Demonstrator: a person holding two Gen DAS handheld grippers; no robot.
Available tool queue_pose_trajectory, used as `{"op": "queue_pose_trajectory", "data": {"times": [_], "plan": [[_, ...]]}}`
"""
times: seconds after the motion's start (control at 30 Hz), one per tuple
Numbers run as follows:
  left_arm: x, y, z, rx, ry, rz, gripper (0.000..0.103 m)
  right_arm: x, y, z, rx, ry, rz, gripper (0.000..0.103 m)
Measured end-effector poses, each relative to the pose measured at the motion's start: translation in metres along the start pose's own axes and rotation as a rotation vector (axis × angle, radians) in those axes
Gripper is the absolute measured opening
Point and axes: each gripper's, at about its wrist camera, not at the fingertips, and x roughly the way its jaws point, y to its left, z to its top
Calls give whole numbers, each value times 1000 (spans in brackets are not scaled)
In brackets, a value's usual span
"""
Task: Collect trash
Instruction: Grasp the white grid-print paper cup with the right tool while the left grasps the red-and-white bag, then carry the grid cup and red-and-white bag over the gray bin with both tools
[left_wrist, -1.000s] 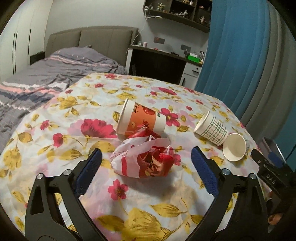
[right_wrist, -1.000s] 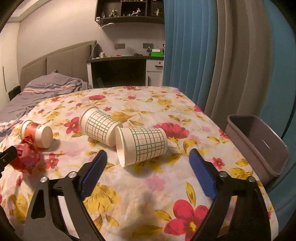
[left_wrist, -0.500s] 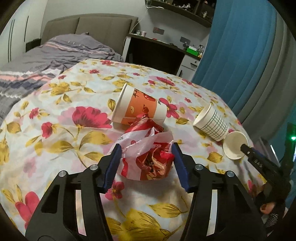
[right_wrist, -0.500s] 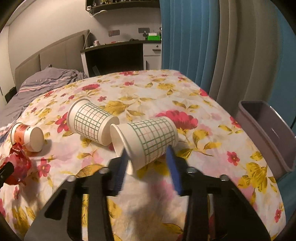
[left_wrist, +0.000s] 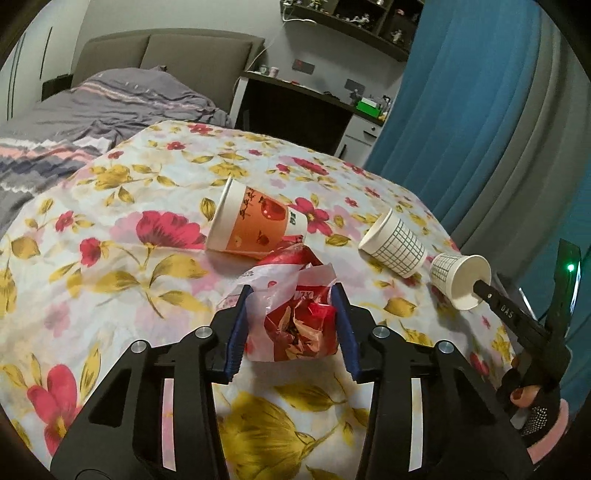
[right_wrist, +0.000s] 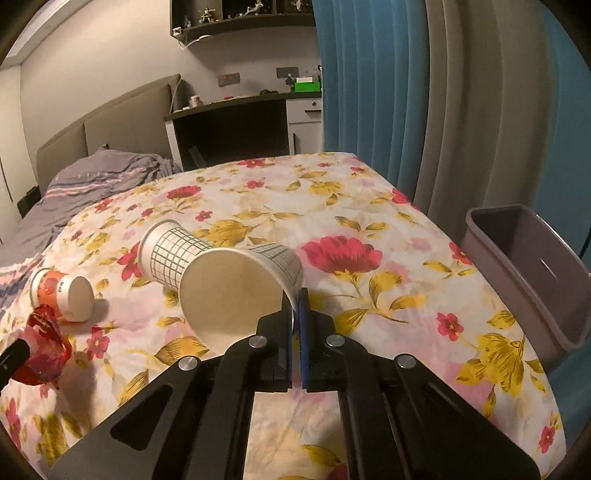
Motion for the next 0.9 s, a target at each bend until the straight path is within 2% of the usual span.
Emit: {"op": "queue_pose_trajectory", "data": {"times": [0.13,0.27,0.47,0.9], "plan": [[-12,-6,3,19,-22,-12,36,-18,-10,3,-4,-53,12,4],[-24,-24,4,79,-59,-24,35,-27,-23,2,-4,-56,22,4],[-31,-47,-2,104,-70,-49,34,-54,-55,-10,28,-79,18,4],[-37,-144,-15,202,-57,-164,34,-105,-126,-9,85,-148,-38,4]]}}
